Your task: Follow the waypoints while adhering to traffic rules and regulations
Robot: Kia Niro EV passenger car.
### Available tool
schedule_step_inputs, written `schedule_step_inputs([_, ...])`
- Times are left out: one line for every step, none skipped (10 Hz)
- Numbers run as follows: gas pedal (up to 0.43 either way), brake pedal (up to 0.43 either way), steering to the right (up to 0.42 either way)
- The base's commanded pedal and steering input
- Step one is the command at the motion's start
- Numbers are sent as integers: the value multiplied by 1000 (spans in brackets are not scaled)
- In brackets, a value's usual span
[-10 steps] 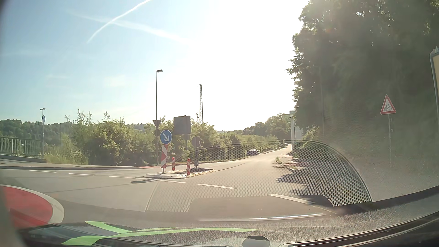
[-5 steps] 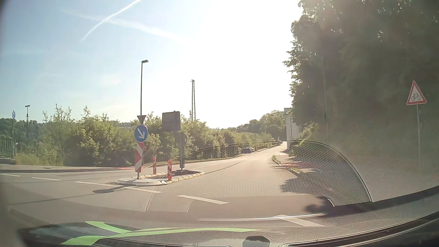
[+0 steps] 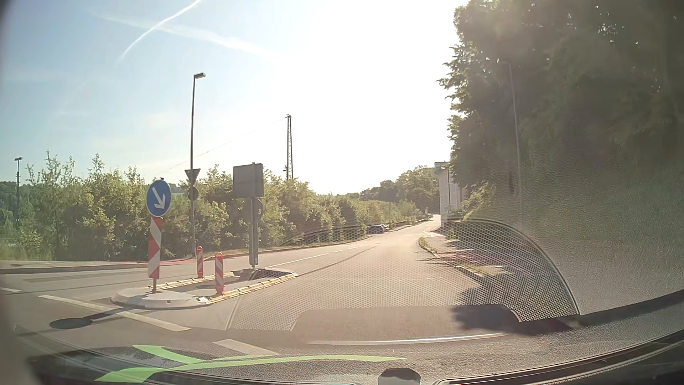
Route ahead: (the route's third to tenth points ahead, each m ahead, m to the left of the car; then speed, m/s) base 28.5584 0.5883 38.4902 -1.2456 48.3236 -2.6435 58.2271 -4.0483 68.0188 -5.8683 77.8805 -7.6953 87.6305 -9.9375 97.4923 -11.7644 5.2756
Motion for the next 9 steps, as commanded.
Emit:
schedule_step_inputs([0,0,21])
schedule_step_inputs([8,0,17])
schedule_step_inputs([39,0,16])
schedule_step_inputs([67,0,16])
schedule_step_inputs([98,0,16])
schedule_step_inputs([98,0,15])
schedule_step_inputs([98,0,14])
schedule_step_inputs([110,0,14])
schedule_step_inputs([118,0,14])
